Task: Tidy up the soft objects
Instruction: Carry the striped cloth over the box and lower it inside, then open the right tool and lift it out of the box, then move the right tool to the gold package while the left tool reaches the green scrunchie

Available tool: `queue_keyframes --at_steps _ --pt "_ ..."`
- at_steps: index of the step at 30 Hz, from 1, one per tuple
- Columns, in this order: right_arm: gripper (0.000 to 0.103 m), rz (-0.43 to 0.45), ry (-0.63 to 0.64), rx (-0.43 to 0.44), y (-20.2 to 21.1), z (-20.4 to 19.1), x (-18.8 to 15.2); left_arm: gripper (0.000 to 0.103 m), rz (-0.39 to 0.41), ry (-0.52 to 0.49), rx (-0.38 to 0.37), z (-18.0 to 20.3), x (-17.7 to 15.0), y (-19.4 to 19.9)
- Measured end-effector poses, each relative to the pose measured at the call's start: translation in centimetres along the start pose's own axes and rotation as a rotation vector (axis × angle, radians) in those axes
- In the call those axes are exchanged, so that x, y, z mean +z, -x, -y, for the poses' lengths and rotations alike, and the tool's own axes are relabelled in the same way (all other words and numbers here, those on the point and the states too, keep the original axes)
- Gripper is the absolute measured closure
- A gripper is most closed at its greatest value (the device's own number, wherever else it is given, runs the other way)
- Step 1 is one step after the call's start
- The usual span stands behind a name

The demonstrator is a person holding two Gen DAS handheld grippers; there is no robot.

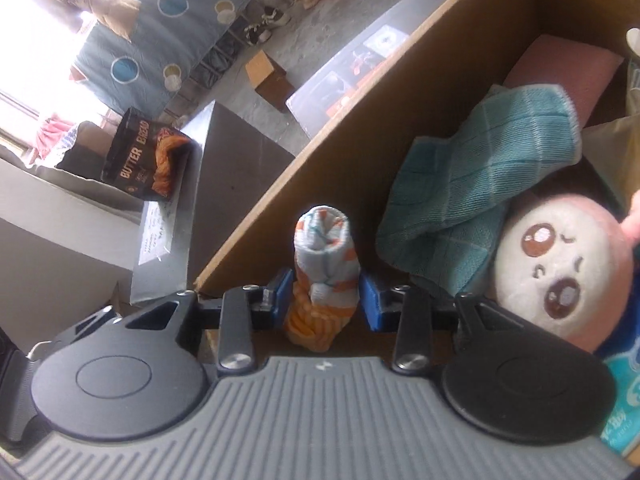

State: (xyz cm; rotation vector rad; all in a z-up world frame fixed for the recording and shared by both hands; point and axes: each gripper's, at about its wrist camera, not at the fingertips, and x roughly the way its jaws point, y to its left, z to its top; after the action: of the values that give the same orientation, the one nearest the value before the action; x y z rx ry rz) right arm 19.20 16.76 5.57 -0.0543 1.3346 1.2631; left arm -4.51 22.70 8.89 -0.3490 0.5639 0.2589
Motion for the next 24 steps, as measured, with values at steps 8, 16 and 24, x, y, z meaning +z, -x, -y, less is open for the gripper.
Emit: queue_keyframes --at_steps 8,16,24 --pt "0.058 -0.011 -0.033 -0.072 -2.6 1.0 0.5 0.049 0.013 0.008 -0.029 0.0 -0.3 -0.2" --pt "0.050 0.246 -0.078 -0.013 8.5 1.8 -3.2 0.033 0.050 -0.054 -0.126 3.4 -0.5 0.5" --pt "0.035 0.531 -0.097 -0.213 24.6 4.0 -16.5 0.026 0.015 -0.248 -0.331 12.6 -2.6 0.2"
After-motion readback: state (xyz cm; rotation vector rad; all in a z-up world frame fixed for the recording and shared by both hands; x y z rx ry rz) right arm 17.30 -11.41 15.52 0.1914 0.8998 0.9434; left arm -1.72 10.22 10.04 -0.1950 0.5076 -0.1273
